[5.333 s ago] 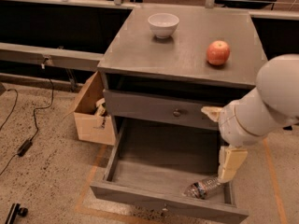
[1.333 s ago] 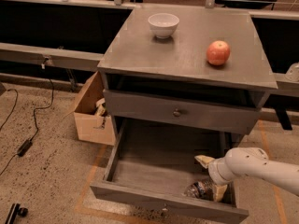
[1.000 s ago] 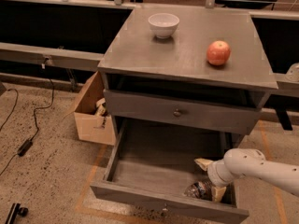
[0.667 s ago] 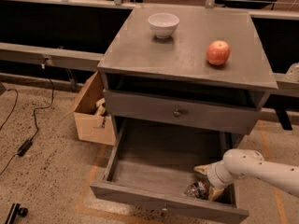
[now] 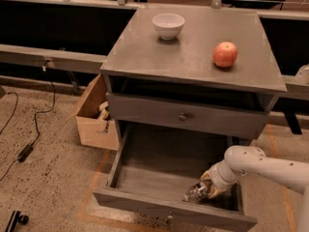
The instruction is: Pick water bottle from middle drawer and place on counter
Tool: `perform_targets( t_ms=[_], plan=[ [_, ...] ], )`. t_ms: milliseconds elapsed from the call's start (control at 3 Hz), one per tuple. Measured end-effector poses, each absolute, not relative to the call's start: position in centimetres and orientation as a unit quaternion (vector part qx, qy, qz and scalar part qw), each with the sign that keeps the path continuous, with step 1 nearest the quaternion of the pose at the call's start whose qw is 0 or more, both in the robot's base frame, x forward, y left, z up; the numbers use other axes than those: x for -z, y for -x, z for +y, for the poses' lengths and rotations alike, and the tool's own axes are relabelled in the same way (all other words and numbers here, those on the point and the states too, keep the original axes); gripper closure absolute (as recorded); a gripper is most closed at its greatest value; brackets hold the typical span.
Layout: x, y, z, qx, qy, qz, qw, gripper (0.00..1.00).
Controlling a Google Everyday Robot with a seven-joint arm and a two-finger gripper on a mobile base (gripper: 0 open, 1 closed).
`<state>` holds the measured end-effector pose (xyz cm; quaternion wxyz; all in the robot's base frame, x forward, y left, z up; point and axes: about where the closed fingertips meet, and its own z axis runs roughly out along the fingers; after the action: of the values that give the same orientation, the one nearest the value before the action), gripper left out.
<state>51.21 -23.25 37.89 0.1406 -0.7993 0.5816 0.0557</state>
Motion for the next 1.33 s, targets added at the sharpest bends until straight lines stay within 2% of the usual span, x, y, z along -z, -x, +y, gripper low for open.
perform_targets(
  t_ms=[333,1333],
  plan=[
    [-42.4,-52.0,-22.8,-0.027,0.779,0.612,0.132,0.99],
    [-61.9,-46.6,-22.5,0.071,0.687,0.71,0.135,1.0]
  ],
)
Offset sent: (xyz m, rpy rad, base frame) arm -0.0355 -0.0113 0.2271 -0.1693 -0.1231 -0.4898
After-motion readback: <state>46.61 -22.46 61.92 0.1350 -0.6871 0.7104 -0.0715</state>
